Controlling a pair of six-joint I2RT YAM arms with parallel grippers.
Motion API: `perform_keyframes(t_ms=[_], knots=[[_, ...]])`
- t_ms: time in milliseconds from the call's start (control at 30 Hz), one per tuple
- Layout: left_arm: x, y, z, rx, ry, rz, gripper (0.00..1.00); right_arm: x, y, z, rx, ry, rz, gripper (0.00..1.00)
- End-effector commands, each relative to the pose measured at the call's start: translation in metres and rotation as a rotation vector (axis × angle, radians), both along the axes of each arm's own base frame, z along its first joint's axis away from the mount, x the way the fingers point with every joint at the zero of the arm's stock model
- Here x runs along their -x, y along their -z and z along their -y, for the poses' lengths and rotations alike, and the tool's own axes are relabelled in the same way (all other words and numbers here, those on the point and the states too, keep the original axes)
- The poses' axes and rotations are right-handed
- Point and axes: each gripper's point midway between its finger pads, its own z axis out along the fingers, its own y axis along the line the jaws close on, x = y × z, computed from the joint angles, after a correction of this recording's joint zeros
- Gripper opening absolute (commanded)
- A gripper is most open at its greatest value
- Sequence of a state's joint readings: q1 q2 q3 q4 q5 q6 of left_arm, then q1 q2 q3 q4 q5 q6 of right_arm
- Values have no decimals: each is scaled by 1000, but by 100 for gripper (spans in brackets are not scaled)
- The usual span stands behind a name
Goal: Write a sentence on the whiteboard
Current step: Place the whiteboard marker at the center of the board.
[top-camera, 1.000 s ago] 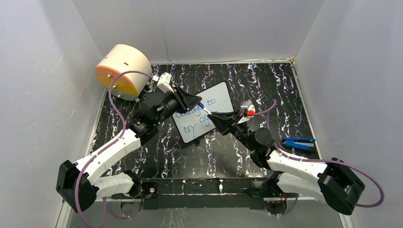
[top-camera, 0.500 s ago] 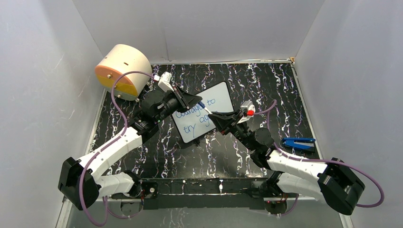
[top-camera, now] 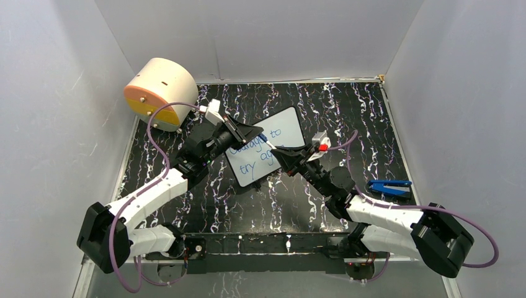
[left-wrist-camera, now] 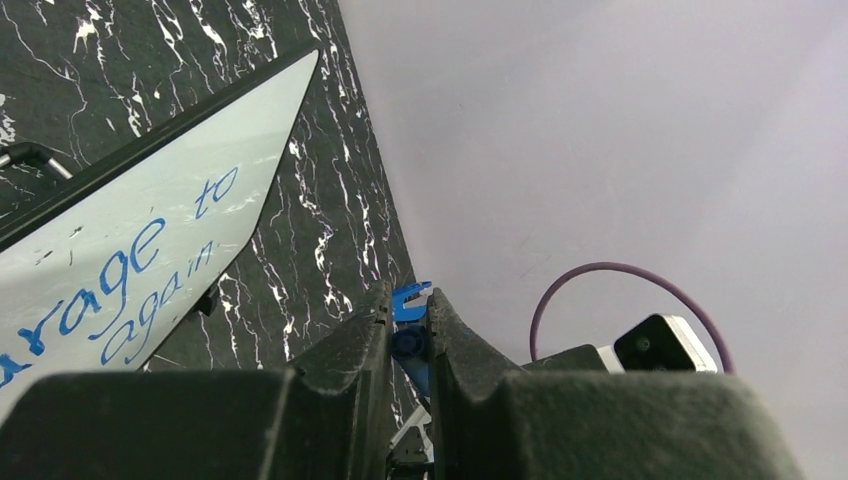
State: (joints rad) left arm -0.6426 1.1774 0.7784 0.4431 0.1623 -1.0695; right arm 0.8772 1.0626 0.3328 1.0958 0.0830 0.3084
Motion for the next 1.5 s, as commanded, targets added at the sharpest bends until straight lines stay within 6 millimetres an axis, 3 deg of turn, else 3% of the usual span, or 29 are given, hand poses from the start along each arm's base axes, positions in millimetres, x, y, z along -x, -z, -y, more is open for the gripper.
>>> perform_keyframes(t_ms=[0, 167, 433, 667, 833, 933, 1033, 1267, 1467], knots=[[83, 18, 42, -18, 364, -84, 0, -12, -56, 9, -112, 78, 102, 0], [62, 19, 15, -181, 225, -29, 23, -25, -32, 24, -2, 170, 42, 0], [3, 3, -77, -327, -27, -8, 56, -55, 0, 90, 156, 441, -110, 0], [-14, -1, -144, -517, -245, 47, 68, -86, 55, 162, 249, 714, -358, 0], [-11, 18, -203, -732, -459, 38, 74, -93, 107, 205, 253, 839, -543, 0], [-6, 35, -230, -810, -561, 40, 75, -93, 136, 219, 258, 881, -643, 0], [-2, 44, -244, -822, -590, 29, 75, -91, 161, 224, 265, 911, -716, 0], [1, 39, -247, -825, -600, 52, 75, -82, 206, 231, 274, 963, -861, 6], [3, 33, -244, -807, -590, 82, 76, -73, 226, 231, 273, 967, -919, 35]])
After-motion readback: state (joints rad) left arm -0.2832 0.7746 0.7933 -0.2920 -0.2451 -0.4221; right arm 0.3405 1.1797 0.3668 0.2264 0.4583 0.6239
